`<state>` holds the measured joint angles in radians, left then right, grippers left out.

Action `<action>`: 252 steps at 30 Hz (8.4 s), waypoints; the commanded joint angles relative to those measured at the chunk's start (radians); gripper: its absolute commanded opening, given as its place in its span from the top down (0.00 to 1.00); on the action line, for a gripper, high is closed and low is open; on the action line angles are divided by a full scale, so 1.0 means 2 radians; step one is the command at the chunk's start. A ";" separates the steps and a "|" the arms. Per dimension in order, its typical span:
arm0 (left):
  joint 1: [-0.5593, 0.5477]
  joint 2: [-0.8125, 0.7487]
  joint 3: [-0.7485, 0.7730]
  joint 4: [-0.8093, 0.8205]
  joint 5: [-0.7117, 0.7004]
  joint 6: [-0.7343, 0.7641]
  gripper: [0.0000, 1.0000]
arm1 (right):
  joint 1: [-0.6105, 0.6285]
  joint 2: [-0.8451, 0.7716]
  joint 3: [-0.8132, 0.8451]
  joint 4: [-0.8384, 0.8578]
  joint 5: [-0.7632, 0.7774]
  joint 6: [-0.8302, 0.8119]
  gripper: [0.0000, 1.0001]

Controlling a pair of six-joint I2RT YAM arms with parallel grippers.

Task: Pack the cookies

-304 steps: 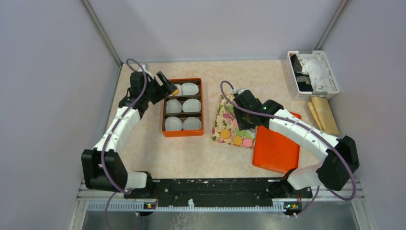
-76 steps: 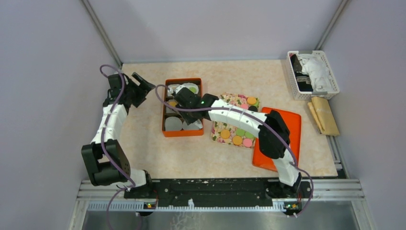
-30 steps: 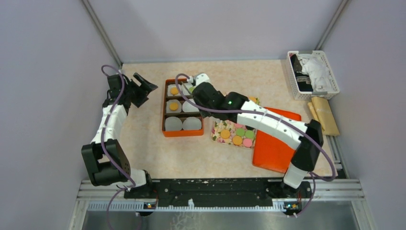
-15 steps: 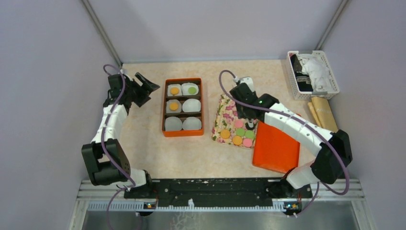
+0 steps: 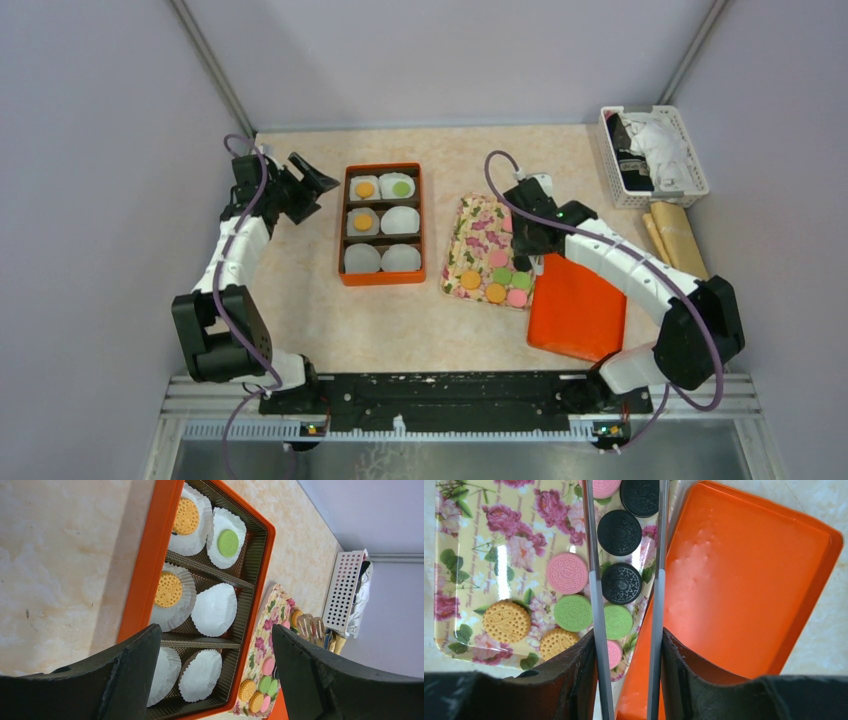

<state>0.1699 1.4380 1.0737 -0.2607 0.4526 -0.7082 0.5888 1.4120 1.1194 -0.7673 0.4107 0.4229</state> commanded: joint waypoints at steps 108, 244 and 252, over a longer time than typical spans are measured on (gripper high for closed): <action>0.000 -0.009 0.014 -0.002 -0.028 0.030 0.13 | 0.182 0.197 0.244 0.075 -0.069 -0.060 0.57; 0.041 -0.003 0.011 -0.020 -0.029 0.003 0.13 | 0.287 0.174 0.242 0.050 -0.117 -0.053 0.86; 0.046 -0.004 0.009 -0.018 -0.023 0.006 0.13 | 0.288 0.203 0.252 0.052 -0.107 -0.061 0.86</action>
<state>0.2531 1.4624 1.0901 -0.3164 0.3840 -0.7044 1.1580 1.8050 1.5566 -0.7143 0.1844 0.3202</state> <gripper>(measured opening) 0.873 0.375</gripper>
